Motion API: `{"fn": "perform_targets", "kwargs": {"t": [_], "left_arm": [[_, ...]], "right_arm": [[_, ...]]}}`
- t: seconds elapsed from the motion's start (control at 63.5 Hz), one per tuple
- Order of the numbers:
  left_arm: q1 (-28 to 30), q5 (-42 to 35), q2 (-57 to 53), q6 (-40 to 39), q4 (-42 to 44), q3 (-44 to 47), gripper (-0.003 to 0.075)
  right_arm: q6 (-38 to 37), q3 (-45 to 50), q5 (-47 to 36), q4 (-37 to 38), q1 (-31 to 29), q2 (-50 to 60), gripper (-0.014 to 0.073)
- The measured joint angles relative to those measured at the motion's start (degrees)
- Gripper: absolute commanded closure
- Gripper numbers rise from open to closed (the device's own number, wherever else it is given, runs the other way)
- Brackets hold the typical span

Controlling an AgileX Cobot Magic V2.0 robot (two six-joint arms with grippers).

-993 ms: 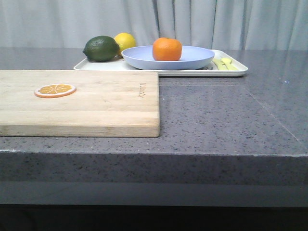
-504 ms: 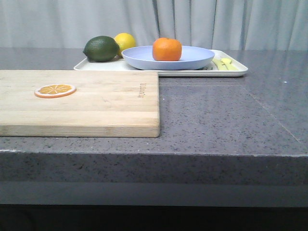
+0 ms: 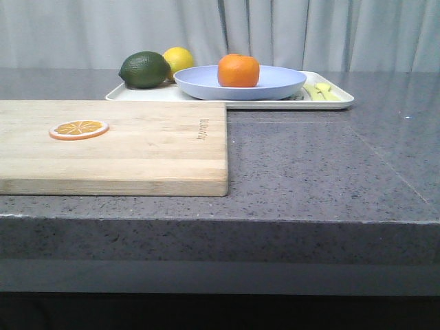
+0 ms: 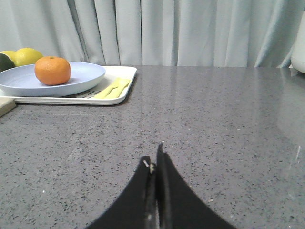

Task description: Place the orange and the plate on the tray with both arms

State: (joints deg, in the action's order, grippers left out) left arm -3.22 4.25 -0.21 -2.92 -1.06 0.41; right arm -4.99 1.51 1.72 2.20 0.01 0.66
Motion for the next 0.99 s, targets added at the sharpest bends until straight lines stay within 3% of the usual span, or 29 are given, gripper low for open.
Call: {"fn": "perform_targets", "kwargs": {"t": [0.993], "left_arm": [[0.00, 0.00, 0.00, 0.00, 0.00, 0.00, 0.0740]], "right_arm": [[-0.21, 0.00, 0.08, -0.07, -0.78, 0.00, 0.0659]]}}
